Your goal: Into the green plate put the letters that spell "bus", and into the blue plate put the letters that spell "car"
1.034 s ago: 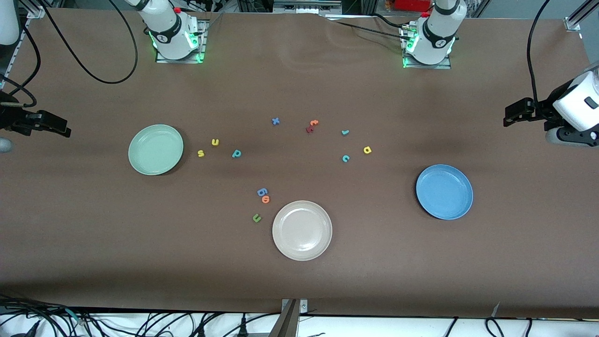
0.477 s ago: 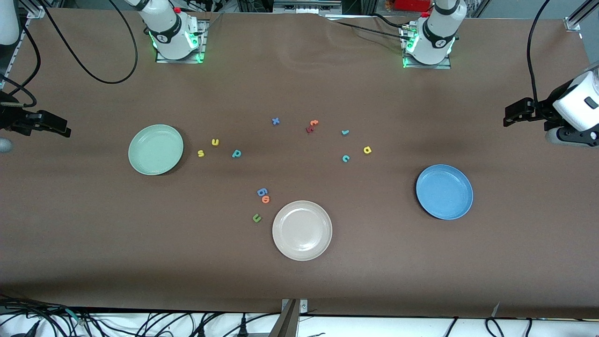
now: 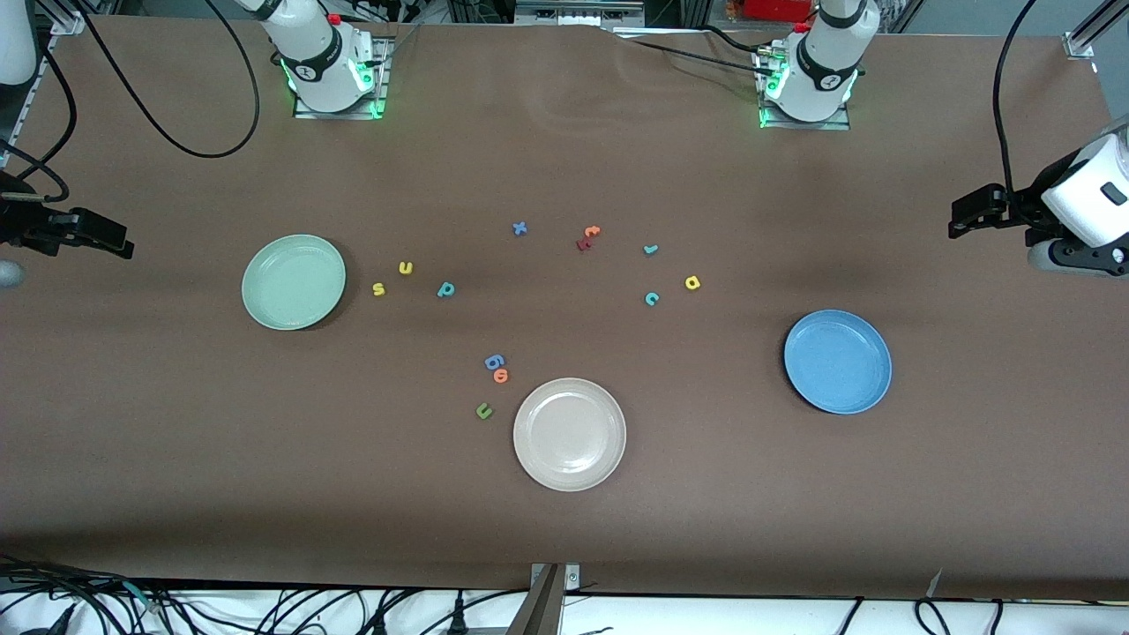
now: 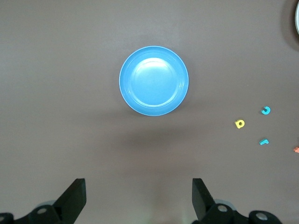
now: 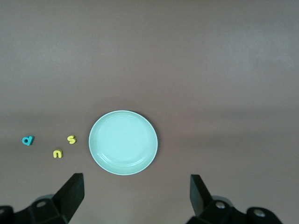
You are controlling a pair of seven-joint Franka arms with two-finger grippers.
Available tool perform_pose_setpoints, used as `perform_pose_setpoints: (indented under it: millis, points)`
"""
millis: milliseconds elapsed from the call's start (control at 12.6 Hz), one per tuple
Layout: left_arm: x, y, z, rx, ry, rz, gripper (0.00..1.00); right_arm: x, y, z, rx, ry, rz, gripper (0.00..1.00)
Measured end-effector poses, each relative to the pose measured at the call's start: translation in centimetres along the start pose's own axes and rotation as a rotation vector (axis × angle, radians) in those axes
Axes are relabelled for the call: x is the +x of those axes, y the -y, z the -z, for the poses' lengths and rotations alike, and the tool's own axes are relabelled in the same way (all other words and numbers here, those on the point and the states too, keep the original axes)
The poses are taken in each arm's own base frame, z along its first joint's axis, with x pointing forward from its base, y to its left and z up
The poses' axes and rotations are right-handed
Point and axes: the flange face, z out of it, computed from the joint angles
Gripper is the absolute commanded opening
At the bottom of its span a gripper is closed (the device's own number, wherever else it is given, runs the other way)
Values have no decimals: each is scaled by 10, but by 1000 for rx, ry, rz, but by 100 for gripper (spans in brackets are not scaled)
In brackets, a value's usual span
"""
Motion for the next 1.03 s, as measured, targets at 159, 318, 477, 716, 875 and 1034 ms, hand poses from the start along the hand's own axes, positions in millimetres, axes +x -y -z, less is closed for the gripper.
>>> perform_pose_setpoints:
  millis: [159, 318, 477, 716, 875, 1034]
  points:
    - [0, 0, 0, 0, 0, 0, 100, 0, 0, 0, 0, 0, 0, 100]
    - [0, 0, 0, 0, 1, 0, 100, 0, 0, 0, 0, 0, 0, 100]
    - [0, 0, 0, 0, 1, 0, 100, 0, 0, 0, 0, -1, 0, 100]
    - [0, 0, 0, 0, 4, 0, 100, 0, 0, 1, 0, -2, 0, 100]
    - [-1, 0, 0, -1, 5, 0, 100, 1, 0, 7, -1, -14, -1, 100]
    - [-1, 0, 0, -1, 5, 0, 100, 1, 0, 13, -2, -26, -1, 100]
